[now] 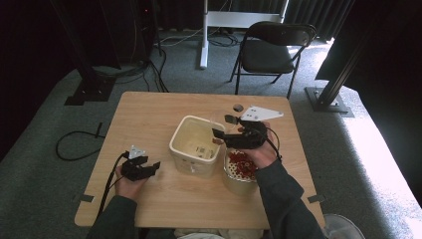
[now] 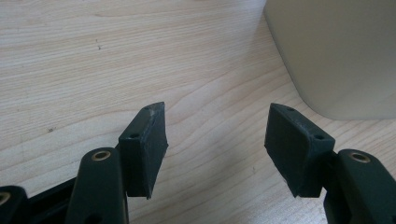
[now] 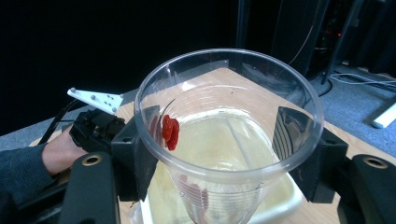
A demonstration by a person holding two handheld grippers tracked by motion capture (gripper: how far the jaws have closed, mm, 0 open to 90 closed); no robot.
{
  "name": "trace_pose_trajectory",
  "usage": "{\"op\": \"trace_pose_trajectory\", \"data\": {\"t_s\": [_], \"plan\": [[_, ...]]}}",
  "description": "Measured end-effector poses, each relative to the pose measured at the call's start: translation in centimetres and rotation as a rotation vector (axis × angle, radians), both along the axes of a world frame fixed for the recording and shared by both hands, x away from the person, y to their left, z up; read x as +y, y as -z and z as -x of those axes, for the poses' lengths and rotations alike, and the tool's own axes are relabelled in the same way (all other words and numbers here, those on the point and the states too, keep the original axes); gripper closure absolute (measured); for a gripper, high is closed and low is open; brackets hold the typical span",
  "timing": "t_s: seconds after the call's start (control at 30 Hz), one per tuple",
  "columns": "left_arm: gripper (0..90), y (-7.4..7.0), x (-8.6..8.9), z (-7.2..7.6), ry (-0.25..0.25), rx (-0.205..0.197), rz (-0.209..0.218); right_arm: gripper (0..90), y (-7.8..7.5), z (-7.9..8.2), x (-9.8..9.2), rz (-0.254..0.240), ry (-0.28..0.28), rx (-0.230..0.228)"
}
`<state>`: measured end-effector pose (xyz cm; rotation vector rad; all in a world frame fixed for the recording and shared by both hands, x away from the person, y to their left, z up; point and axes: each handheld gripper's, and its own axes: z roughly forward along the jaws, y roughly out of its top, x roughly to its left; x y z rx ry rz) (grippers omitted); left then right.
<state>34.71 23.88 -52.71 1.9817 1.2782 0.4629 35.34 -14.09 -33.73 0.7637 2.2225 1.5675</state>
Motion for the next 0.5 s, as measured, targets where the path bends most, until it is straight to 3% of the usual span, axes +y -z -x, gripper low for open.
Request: {"op": "trace_pose_trajectory", "data": {"t_s": [0.13,0.37,0.5], "plan": [[39.4,-0.1,0.1,0.0,0.0,-0.002,-0.001,32.0,-0.1,-0.8,1.4,0.011,-0.01,0.012],[39.4,-0.1,0.2,0.0,-0.002,-0.001,-0.001,31.2,0.1,-2.4,3.2,-0.021,-0.021,0.064],[39.4,-0.1,0.2,0.0,-0.005,0.001,0.0,29.8,0.5,-3.1,4.2,-0.008,-0.014,0.081]]}}
